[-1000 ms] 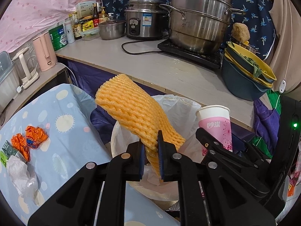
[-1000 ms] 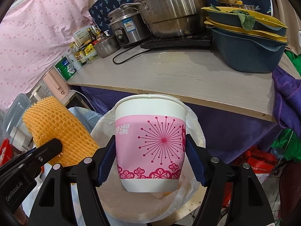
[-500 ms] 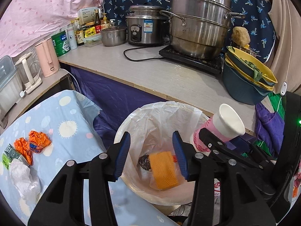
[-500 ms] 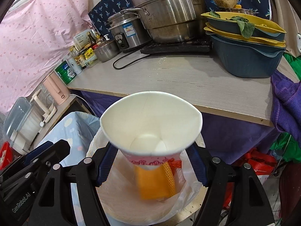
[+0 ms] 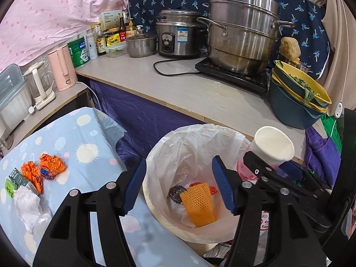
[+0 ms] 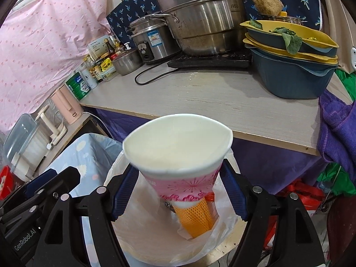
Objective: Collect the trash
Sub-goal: 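Move both tools back over the remaining trash on the table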
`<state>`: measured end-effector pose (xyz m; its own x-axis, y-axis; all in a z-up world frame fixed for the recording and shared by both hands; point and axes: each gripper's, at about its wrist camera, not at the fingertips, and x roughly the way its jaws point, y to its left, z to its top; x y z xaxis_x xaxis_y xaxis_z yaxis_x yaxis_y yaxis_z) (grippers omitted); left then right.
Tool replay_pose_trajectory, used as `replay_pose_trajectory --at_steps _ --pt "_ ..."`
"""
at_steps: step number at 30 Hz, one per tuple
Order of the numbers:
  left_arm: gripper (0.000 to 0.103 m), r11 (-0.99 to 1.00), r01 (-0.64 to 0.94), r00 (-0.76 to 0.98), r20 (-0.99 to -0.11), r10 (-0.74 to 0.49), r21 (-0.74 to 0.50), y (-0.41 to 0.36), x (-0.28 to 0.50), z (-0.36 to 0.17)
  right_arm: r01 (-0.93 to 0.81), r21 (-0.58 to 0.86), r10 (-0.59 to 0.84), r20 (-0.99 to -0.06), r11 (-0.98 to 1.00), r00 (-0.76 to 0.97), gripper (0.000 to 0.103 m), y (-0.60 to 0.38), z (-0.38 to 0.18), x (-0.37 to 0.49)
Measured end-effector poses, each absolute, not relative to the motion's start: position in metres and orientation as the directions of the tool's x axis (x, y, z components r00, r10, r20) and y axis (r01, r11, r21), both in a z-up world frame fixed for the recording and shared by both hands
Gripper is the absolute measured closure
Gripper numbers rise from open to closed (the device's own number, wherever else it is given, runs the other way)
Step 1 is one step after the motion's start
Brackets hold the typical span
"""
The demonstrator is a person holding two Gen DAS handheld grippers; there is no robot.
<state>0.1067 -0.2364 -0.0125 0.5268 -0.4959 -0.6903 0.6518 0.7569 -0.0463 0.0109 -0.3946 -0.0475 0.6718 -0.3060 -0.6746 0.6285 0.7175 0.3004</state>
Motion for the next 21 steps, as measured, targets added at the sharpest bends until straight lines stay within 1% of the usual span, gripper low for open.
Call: replay_pose_trajectory --at_steps 3,6,7,21 --pt "0.044 0.763 0.645 0.532 -0.69 -0.491 -0.047 -0.233 0.109 -0.012 0.627 0.299 -0.308 -0.673 0.719 0.673 0.028 -0.394 -0.046 0.013" --pt "0.036 0.773 0.633 0.541 -0.686 -0.487 -0.05 -0.228 0.112 -0.011 0.627 0.298 -0.311 -0.669 0.72 0.675 0.027 -0.394 -0.043 0.015" --pt "0.036 0.777 0.627 0.546 -0.683 -0.486 -0.052 -0.226 0.113 -0.011 0.627 0.297 -0.313 -0.667 0.72 0.676 0.025 -0.393 -0.043 0.015" --pt "0.036 0.808 0.584 0.568 -0.67 -0.479 -0.083 -0.193 0.125 -0.003 0.611 0.289 -0.311 -0.658 0.737 0.686 0.024 -0.377 -0.029 0.018"
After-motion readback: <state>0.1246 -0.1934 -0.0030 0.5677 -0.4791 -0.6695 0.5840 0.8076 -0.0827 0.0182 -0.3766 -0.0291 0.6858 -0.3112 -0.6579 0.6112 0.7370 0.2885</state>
